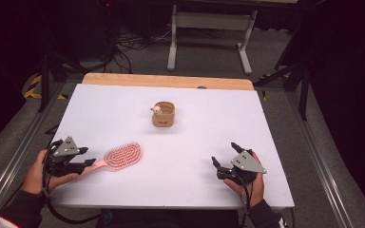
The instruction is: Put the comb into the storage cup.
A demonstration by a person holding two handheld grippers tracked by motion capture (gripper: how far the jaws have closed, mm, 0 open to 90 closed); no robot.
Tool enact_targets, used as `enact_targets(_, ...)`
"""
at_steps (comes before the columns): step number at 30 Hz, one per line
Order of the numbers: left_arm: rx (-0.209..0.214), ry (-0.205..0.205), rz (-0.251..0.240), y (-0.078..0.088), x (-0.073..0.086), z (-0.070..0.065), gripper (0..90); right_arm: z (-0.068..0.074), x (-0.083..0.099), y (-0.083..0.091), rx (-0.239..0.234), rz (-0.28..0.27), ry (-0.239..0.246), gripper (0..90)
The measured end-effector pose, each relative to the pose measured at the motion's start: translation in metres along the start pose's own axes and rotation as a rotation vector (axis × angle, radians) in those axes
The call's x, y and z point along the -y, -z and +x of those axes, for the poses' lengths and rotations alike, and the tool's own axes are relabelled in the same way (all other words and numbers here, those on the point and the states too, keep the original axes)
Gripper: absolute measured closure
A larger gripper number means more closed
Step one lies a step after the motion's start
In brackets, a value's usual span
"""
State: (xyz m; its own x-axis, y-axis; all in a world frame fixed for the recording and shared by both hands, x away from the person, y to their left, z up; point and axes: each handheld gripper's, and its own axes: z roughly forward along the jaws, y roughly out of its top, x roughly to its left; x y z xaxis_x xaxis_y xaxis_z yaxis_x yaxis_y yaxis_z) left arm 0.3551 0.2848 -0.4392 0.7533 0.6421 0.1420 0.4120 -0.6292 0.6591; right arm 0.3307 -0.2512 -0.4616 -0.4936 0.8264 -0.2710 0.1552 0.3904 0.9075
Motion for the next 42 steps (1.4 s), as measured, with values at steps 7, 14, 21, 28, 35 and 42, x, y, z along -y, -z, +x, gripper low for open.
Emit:
enact_targets(7,0.007,-0.018,0.057,-0.008,-0.005,-0.006,14.6,0.002,-0.001,-0.001,-0.007,0.004,0.007,16.1)
enact_targets(14,0.066,-0.032,0.134,-0.023,-0.011,-0.010,6.9,0.003,0.000,-0.002,-0.020,0.008,0.012,16.0)
enact_targets(21,0.077,-0.031,0.183,-0.035,-0.015,-0.006,4.2,0.003,0.000,-0.003,-0.027,0.013,0.011,15.1)
enact_targets(28,0.092,-0.023,0.211,-0.040,-0.019,-0.004,23.1,0.004,0.000,-0.003,-0.031,0.019,0.020,15.1)
enact_targets(35,0.171,-0.003,0.211,-0.041,-0.020,-0.001,40.7,0.005,0.000,-0.005,-0.033,0.027,0.024,15.1)
enact_targets(42,0.194,-0.002,0.189,-0.041,-0.022,-0.003,62.0,0.006,0.000,-0.005,-0.034,0.032,0.028,15.1)
